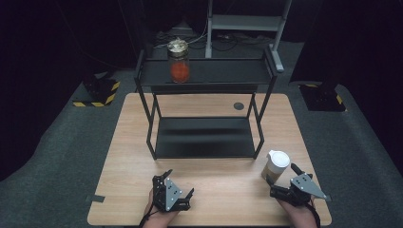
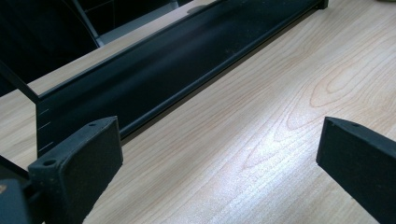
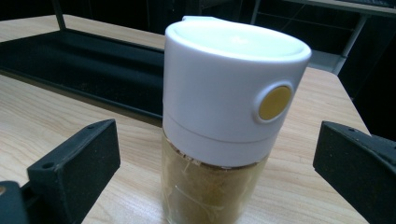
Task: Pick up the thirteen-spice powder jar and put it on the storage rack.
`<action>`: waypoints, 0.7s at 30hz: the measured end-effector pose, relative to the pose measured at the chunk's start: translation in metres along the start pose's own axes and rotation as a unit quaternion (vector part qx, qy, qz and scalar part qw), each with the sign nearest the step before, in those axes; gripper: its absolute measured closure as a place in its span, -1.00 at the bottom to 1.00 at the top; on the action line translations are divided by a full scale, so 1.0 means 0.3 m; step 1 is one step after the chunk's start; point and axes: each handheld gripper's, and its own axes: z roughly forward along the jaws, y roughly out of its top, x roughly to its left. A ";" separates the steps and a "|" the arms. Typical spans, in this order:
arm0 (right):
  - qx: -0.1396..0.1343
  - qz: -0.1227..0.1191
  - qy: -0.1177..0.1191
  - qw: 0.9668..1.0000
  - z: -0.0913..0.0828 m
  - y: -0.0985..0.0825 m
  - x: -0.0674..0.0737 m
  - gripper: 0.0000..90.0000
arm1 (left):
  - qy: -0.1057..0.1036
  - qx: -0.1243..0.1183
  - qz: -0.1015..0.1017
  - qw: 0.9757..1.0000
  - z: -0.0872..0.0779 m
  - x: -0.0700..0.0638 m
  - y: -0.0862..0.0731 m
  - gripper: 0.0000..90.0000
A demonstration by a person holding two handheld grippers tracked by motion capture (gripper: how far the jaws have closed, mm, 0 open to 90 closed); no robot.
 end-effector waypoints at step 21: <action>-0.007 0.019 0.011 1.000 0.045 0.004 -0.022 -0.60 | -0.004 -0.004 -0.007 1.000 -0.004 0.011 -0.006 -0.99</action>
